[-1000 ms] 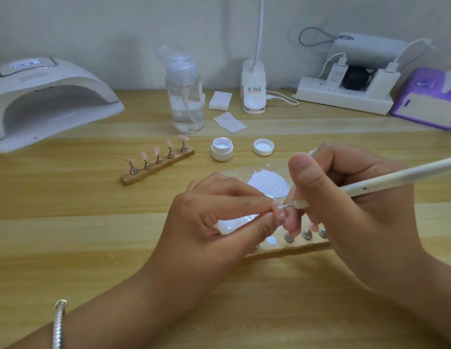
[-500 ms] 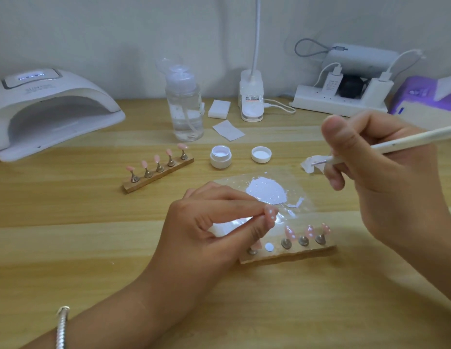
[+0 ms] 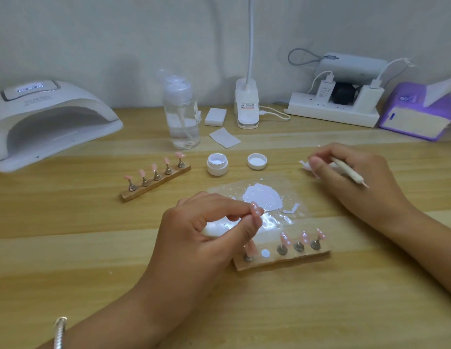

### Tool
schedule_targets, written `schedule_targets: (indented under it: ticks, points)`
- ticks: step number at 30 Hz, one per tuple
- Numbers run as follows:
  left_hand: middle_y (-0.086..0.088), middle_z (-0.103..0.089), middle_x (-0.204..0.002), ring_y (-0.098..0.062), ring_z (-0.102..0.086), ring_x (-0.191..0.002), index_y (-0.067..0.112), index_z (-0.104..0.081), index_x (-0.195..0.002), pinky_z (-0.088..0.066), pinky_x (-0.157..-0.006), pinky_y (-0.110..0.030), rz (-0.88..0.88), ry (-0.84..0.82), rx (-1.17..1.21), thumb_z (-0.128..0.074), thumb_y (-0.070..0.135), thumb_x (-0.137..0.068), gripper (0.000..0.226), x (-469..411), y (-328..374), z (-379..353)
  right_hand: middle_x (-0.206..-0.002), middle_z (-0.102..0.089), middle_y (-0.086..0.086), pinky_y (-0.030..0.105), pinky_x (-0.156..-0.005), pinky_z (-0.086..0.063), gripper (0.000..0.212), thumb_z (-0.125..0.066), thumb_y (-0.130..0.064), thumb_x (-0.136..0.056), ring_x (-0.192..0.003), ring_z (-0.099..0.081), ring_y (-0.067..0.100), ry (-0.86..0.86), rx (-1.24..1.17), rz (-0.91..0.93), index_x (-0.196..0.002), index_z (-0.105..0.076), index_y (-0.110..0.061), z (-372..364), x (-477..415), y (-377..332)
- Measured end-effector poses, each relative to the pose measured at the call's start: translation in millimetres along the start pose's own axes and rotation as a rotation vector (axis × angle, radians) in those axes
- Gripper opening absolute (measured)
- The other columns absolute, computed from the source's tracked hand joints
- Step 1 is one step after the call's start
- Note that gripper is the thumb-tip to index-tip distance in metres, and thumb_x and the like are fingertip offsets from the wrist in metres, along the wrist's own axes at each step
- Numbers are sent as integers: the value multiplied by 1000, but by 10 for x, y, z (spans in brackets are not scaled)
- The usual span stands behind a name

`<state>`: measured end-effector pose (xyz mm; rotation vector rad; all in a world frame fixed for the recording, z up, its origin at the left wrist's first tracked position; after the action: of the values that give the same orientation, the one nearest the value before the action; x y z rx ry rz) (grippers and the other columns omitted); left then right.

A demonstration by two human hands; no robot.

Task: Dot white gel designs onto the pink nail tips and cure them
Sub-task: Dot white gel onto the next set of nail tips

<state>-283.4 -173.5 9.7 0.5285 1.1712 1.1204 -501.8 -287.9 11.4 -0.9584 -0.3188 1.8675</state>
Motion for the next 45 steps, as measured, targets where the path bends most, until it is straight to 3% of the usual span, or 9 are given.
schedule_targets:
  ticks: [3,6,9,11,15,18,20,25,45]
  points:
    - [17,-72,-67,-18,-69,-91,29,-74,-76,-47,-87,-52,-1,-3,1,-73,33,-84,9,-2,-5,-3,-80,-66,-10,29,-75,-41,9,-66,-29,-89,-77,-56,10,88,87,69,-84,-66,-22,75,7,-54]
    - [17,-72,-68,-17,-69,-91,30,-74,-77,-48,-87,-52,-10,-6,-3,-70,37,-84,11,-8,1,-11,-86,-63,-5,39,-82,-40,24,-69,-41,-87,-89,-56,21,77,250,50,-96,-67,-20,37,-14,-19]
    - [16,-72,-68,-19,-69,-90,29,-74,-77,-48,-87,-51,-14,-7,-5,-72,34,-84,9,-9,0,-13,-102,-65,1,41,-91,-34,35,-69,-47,-83,-106,-53,30,-43,387,-34,-109,-69,-23,-97,-19,69]
    - [16,-72,-68,-20,-69,-90,29,-74,-77,-47,-87,-52,-17,-10,-5,-71,34,-84,9,-9,3,-13,-96,-65,2,37,-89,-31,25,-68,-44,-85,-104,-52,31,-71,422,-11,-99,-72,-24,-145,-13,42]
    - [17,-72,-68,-17,-68,-89,29,-74,-77,-48,-87,-51,-19,-2,-6,-69,39,-84,14,-4,-1,-1,-85,-66,-1,37,-85,-36,10,-69,-28,-89,-95,-55,27,18,303,95,-88,-73,-19,-25,10,-120]
    - [16,-72,-69,-17,-68,-91,27,-75,-78,-48,-87,-49,-20,-15,-2,-70,37,-86,13,4,-8,-11,-82,-67,-14,20,-76,-43,5,-67,-25,-93,-83,-59,7,32,-91,128,-91,-71,-23,101,28,-354]
    - [15,-72,-69,-18,-67,-90,26,-75,-77,-48,-86,-47,-23,-19,-3,-72,33,-86,12,5,-10,-20,-86,-68,-17,16,-76,-44,4,-67,-28,-94,-83,-62,6,-1,-205,191,-93,-70,-26,101,74,-618]
    - [19,-73,-77,-10,-67,-88,30,-74,-92,-48,-85,-34,-30,-3,24,-69,38,-84,12,-11,-2,1,-92,-65,-18,16,-82,-41,10,-64,-24,-92,-92,-59,12,-128,-153,389,-95,-71,-18,-53,300,-1126]
    - [17,-74,-84,-11,-68,-87,31,-80,-83,-50,-83,-39,-32,-20,31,-74,32,-84,6,9,22,25,-78,-63,-6,35,-76,-46,13,-65,-20,-93,-85,-59,24,-108,-94,572,-89,-76,-14,-145,501,-1272]
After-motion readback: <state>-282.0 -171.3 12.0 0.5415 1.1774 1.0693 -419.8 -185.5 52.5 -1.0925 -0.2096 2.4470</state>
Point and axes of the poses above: each hand's wrist, its own x-axis away from the middle knuckle, its own z-axis out of the back of the hand, y = z × x, the point moved 9 cm from there along -x, towards the middle knuckle
